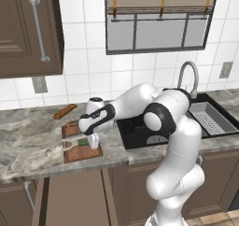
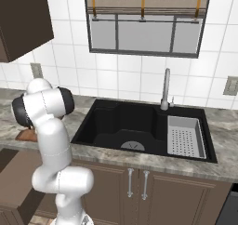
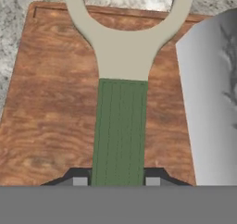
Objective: Open the drawer on the left and place the cutting tools on the cutting board.
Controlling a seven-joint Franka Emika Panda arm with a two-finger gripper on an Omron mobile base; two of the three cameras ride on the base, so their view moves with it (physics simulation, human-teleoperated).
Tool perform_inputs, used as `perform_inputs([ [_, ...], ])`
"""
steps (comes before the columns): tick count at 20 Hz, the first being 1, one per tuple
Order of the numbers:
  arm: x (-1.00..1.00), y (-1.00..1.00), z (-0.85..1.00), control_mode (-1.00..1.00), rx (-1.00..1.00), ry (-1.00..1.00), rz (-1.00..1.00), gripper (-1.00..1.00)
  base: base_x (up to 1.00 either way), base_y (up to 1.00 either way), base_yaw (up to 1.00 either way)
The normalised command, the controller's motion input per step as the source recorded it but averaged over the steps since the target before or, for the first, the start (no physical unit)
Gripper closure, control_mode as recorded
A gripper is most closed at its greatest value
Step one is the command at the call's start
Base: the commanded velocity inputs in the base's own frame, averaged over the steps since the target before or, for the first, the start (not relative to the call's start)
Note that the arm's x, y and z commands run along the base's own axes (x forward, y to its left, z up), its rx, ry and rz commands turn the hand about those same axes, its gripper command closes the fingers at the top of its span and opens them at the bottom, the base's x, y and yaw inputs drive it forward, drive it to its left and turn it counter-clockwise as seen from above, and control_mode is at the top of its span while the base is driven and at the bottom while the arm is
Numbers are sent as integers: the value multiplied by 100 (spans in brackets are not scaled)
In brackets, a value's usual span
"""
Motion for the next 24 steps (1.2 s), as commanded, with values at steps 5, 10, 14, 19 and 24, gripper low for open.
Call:
perform_inputs([
  [5, -14, -1, 15, -100, 0, -7, 1, -100, 0, 0, 0],
  [10, -47, -8, 50, -100, 0, -17, 0, -100, 0, 0, 0],
  [14, -31, -22, 76, -100, 0, -11, 0, -100, 0, 0, 0],
  [19, -25, -56, 57, -100, 0, -3, 0, -100, 0, 0, 0],
  [24, -27, -80, 47, -100, 0, -3, 0, -100, 0, 0, 0],
])
